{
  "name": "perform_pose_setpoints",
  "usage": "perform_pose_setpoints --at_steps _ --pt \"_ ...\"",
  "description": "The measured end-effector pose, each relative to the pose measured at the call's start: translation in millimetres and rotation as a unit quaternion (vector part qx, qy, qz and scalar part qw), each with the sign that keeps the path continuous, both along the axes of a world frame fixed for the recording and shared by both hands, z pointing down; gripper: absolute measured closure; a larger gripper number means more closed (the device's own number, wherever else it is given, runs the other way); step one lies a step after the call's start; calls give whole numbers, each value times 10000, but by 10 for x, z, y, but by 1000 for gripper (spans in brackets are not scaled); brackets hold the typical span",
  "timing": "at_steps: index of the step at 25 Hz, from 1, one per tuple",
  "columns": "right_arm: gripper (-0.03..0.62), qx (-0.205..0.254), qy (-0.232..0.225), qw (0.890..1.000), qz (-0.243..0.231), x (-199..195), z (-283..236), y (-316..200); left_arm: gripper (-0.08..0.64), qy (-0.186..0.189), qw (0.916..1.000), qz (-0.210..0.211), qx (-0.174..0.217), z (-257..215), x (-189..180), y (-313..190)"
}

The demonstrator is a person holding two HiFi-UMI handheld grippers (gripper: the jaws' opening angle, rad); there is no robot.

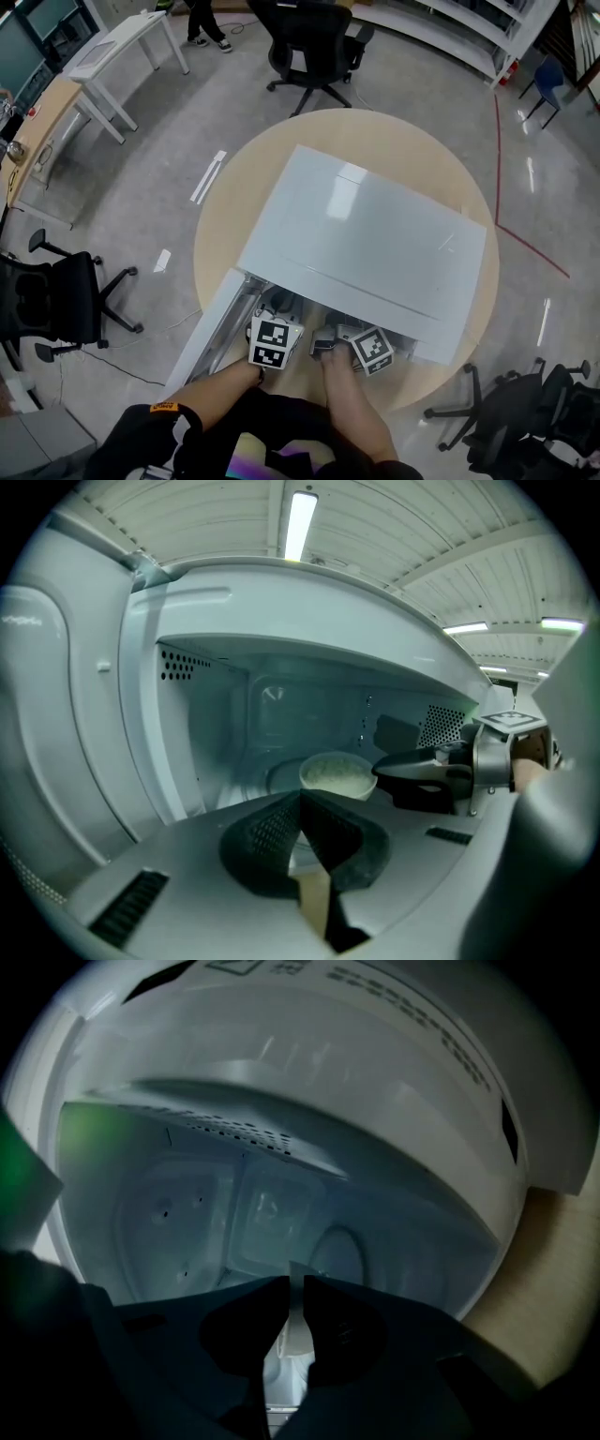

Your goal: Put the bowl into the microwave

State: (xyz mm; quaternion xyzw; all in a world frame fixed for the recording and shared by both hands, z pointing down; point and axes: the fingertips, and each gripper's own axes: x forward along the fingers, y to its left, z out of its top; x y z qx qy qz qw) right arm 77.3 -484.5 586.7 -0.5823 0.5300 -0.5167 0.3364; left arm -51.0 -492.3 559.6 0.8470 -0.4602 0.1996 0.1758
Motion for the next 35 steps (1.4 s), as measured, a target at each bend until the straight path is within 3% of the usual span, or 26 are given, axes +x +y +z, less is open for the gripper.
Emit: perform_pose_setpoints --at_steps 6,15,20,25,29,35 --pt "540 -44 -140 9999 -24 -29 37 -19 514 61 10000 24 60 -64 -9 4" --pt "535 -73 7 9999 -96 -71 -101 143 514 282 9995 5 147 -254 -86 193" --pt "535 -257 306 9991 -140 -93 -108 372 514 416 9989 -24 222 -348 -164 358" --pt "535 -342 856 9946 -474 -216 -181 644 514 525 9984 7 226 -421 -301 580" --pt "537 -296 1836 9774 -1002 -365 -421 838 514 642 9977 51 191 -468 -391 795" --pt "538 186 3340 9262 -1737 -786 -844 1165 514 823 9964 140 165 -531 -555 1189"
